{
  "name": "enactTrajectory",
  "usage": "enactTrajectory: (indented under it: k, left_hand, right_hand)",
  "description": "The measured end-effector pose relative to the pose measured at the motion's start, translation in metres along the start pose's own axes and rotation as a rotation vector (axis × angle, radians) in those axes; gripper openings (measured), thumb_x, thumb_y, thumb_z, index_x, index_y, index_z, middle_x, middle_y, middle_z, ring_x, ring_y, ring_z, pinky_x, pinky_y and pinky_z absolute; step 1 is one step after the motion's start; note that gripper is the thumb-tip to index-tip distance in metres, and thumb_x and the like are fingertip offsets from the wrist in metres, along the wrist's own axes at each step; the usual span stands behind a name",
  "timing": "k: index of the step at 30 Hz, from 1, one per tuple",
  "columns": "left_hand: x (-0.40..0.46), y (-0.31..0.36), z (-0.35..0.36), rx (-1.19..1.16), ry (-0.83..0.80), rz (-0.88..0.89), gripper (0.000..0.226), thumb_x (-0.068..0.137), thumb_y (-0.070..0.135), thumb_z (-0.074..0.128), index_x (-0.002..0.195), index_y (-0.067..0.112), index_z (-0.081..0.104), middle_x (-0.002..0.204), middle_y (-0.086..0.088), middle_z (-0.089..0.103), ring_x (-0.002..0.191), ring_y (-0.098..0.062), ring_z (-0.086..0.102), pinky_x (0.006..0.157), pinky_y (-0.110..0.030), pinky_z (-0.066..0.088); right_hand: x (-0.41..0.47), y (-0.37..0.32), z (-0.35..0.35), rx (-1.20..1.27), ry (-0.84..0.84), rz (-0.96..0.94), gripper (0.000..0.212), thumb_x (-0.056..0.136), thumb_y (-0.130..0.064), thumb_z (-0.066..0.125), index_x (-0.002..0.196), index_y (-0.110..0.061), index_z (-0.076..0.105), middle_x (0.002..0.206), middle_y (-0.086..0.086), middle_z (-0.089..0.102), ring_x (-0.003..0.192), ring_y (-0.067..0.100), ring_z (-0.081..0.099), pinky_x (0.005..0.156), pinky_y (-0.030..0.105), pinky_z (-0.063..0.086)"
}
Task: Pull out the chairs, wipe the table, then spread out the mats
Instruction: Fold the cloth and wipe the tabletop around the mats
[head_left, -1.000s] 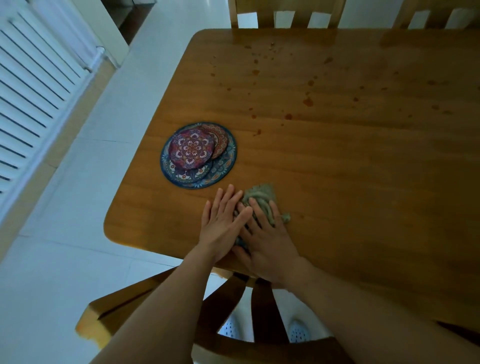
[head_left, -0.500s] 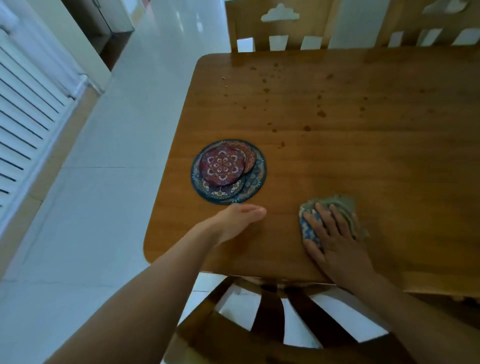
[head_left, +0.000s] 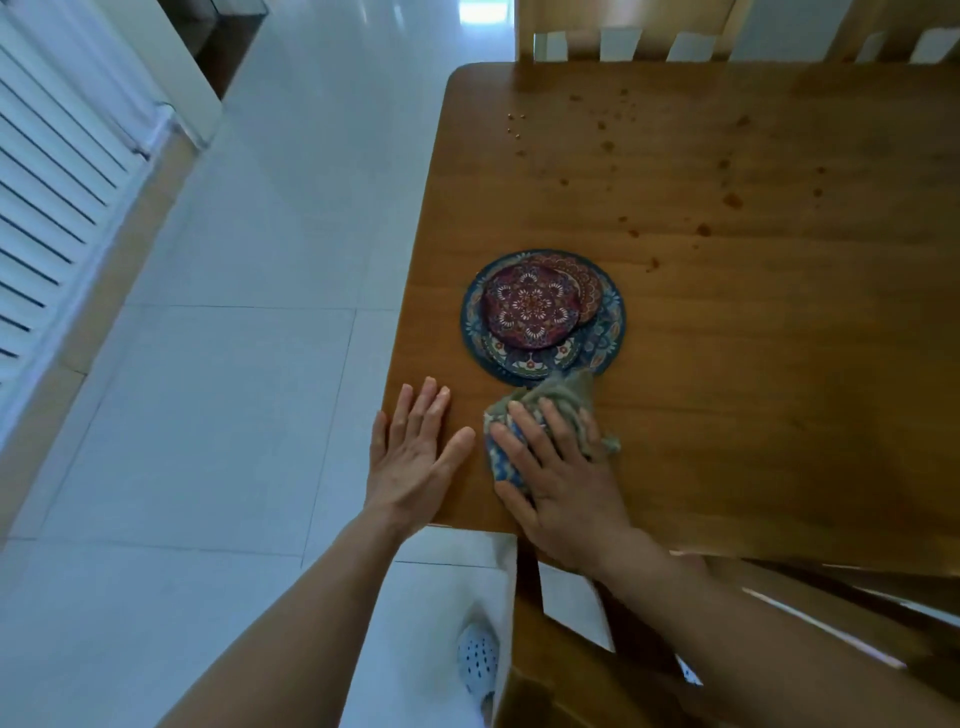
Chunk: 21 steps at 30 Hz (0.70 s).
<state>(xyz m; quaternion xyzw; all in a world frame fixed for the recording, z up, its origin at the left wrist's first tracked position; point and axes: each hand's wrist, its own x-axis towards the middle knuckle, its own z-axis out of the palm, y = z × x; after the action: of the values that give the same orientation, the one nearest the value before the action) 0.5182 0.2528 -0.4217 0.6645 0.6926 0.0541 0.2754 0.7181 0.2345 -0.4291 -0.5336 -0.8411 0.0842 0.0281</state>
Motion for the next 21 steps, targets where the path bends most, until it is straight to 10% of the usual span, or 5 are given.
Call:
enactTrajectory:
  k: [6,15,21]
  left_hand:
    - [0.002,0.001,-0.010,-0.231,-0.052,0.001,0.087,0.078,0.075,-0.001,0.153,0.036,0.013,0.161,0.021,-0.008,0.143,0.005,-0.021,0.116,-0.032,-0.021]
    - [0.000,0.004,-0.011,-0.316,-0.074,0.008,0.090,0.075,0.080,0.000,0.154,0.038,0.011,0.160,0.024,-0.009,0.142,0.007,-0.023,0.115,-0.033,-0.023]
    - [0.001,0.004,-0.013,-0.388,-0.065,-0.008,0.089,0.076,0.080,0.001,0.153,0.037,0.015,0.160,0.024,-0.004,0.142,0.008,-0.019,0.116,-0.032,-0.021]
  right_hand:
    - [-0.021,0.018,0.000,-0.116,-0.094,-0.399,0.060,0.098,-0.058,0.033,0.153,-0.036,0.022,0.162,-0.005,0.021,0.150,0.023,0.014,0.117,0.052,0.010]
    - [-0.097,0.103,-0.030,-0.052,-0.153,0.180,0.060,0.100,-0.060,0.013,0.155,-0.038,0.006,0.161,-0.004,0.021,0.149,0.019,0.013,0.103,0.053,0.043]
    - [-0.027,0.010,-0.005,-0.056,-0.113,-0.150,0.060,0.097,-0.060,0.026,0.149,-0.030,0.035,0.158,0.002,0.032,0.147,0.029,0.022,0.114,0.058,0.021]
